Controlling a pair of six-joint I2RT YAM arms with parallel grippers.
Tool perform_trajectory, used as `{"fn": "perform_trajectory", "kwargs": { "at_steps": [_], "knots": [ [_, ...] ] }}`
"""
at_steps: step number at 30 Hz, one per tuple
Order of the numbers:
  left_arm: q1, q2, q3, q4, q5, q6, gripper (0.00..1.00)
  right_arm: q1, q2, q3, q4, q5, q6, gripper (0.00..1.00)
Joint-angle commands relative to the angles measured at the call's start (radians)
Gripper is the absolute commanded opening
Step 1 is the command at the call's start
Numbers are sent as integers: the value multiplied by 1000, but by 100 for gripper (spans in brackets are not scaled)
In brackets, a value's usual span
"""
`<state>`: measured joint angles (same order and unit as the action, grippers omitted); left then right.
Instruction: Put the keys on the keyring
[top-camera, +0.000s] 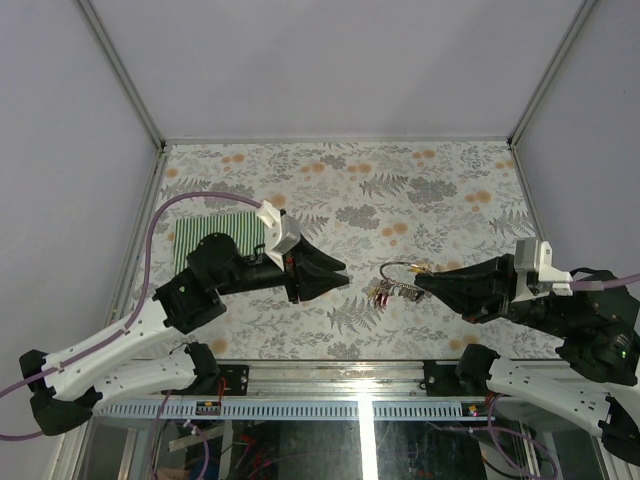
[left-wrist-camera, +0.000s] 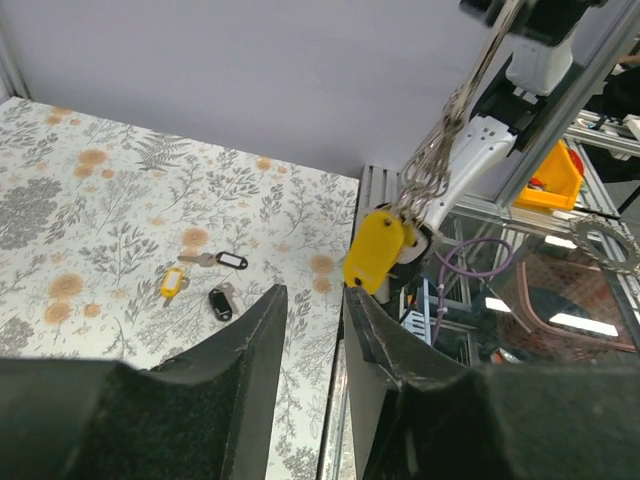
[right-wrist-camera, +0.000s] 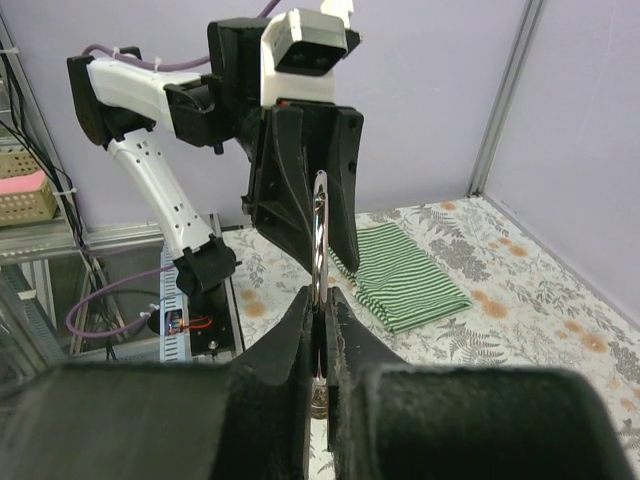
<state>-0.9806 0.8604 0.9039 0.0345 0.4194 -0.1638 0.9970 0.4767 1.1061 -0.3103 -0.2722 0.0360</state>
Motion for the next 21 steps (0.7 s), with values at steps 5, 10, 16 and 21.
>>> {"fn": "perform_trajectory", "kwargs": {
  "at_steps": [5, 10, 16, 21],
  "knots": [
    [5, 38, 126, 90, 111, -1, 45, 7, 23, 13, -2, -6, -12, 0],
    [4, 60, 170, 85, 145, 14, 52, 6, 52, 6, -7, -39, -15, 0],
    [3, 88, 205, 79, 170, 23, 54, 6, 84, -8, 26, -67, -13, 0],
    [2, 119, 213, 66, 169, 36, 54, 7, 110, -18, 62, -88, -8, 0]
  ]
}}
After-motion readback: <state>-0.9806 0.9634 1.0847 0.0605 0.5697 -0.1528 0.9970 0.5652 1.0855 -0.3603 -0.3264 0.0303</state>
